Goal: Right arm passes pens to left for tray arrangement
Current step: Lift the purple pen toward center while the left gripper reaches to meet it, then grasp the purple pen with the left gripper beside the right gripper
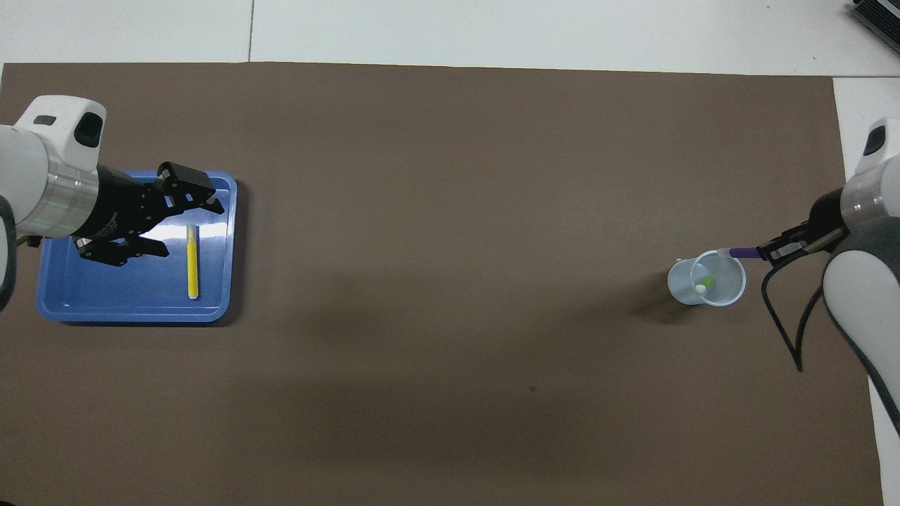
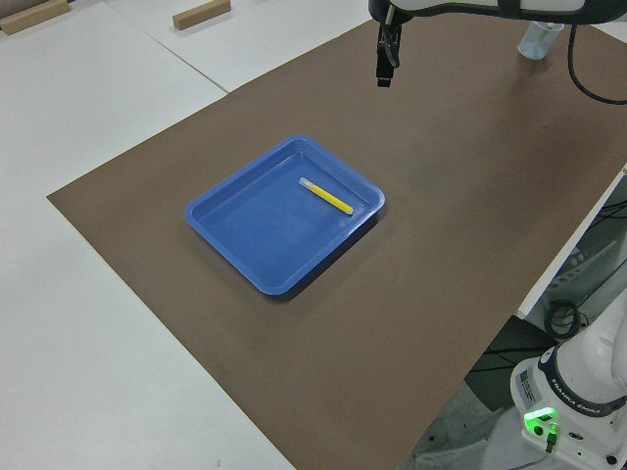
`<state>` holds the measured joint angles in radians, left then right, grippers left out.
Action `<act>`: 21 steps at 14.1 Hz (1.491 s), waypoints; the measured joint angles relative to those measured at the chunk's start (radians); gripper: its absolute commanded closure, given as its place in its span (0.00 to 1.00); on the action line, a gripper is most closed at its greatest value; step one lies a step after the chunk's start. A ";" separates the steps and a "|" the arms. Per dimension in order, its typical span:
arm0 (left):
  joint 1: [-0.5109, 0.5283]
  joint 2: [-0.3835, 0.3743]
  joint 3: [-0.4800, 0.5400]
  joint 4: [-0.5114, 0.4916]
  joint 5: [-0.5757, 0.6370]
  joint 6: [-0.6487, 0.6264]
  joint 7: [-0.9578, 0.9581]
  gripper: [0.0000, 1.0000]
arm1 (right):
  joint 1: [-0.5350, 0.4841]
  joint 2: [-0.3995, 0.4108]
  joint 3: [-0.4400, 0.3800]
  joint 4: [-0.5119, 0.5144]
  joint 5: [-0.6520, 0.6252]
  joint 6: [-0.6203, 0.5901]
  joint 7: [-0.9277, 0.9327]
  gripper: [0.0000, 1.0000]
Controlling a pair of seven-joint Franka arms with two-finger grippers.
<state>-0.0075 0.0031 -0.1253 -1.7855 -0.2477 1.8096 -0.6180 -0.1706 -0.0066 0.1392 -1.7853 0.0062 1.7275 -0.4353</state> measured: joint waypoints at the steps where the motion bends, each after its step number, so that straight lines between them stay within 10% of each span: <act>1: -0.008 -0.004 -0.001 0.000 -0.003 0.000 -0.024 0.00 | -0.001 0.000 0.000 0.017 0.054 -0.014 0.010 1.00; 10: -0.038 -0.037 -0.003 -0.022 -0.208 0.050 -0.313 0.00 | 0.149 0.007 0.005 -0.006 0.440 0.152 0.644 1.00; 21: -0.309 -0.126 -0.007 -0.315 -0.364 0.752 -0.996 0.02 | 0.470 -0.009 0.009 -0.191 0.798 0.733 1.159 1.00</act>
<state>-0.3160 -0.1225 -0.1325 -2.1001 -0.6113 2.5617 -1.6138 0.2992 -0.0156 0.1484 -1.9763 0.8044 2.4604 0.7239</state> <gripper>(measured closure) 0.009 0.811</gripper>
